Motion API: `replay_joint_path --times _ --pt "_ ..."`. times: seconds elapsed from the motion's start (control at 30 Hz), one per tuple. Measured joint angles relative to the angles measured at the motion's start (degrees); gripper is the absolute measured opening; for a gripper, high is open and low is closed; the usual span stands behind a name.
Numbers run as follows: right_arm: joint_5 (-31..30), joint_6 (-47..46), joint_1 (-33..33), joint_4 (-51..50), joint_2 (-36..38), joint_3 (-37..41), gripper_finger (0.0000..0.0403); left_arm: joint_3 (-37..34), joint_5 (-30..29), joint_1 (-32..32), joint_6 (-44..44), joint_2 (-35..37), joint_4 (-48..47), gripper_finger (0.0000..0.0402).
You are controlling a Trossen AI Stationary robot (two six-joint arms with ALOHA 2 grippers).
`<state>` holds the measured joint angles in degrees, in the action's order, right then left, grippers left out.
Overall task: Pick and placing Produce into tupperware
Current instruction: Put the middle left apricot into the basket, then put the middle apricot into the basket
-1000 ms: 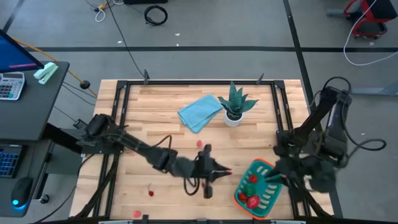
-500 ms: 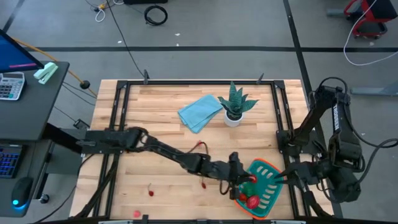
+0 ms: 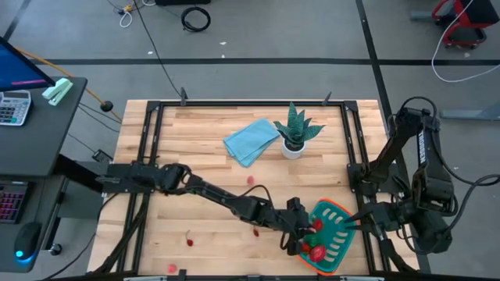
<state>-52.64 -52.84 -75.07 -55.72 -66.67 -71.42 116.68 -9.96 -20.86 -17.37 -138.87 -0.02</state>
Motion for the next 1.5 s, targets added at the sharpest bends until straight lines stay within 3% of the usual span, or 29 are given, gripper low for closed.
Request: replay_joint_path --times 0.17,0.33,0.73,0.83,0.97,1.07,1.2,1.37,1.5 --pt "-0.01 -0.06 0.00 0.00 0.00 0.00 0.0071 -0.02 0.07 -1.13 0.15 0.00 -1.36 0.0077" --pt "-0.02 -0.09 0.00 0.02 -0.02 0.00 0.0071 -0.02 0.09 -2.27 6.23 0.00 -0.89 0.0089" --pt "-0.05 -0.13 0.00 0.03 -0.04 0.00 0.0071 -0.08 0.06 -2.08 4.16 0.42 -1.71 0.0168" --pt "-0.97 -0.09 0.23 0.07 -0.78 0.00 0.0071 -0.17 1.95 -1.86 3.21 3.37 -6.67 0.0173" --pt "-5.90 0.35 1.82 0.17 -3.06 0.00 0.0071 -0.07 2.52 -1.25 6.58 11.58 -20.59 0.0166" --pt "-6.39 -0.84 5.06 0.14 -4.62 0.00 0.0071 -0.07 2.49 -0.19 6.24 18.46 -30.91 0.0157" --pt "0.04 -3.99 13.01 0.18 -6.73 0.00 0.0071 0.00 1.85 1.28 2.35 27.74 -37.97 0.0144" --pt "14.64 -3.69 24.73 4.55 -12.89 1.90 0.0071 -0.01 0.94 2.55 2.24 34.21 -40.11 0.0131" --pt "29.14 7.44 31.42 15.30 -18.44 5.44 0.0071 -0.02 0.59 3.48 3.46 36.97 -40.33 0.0124"
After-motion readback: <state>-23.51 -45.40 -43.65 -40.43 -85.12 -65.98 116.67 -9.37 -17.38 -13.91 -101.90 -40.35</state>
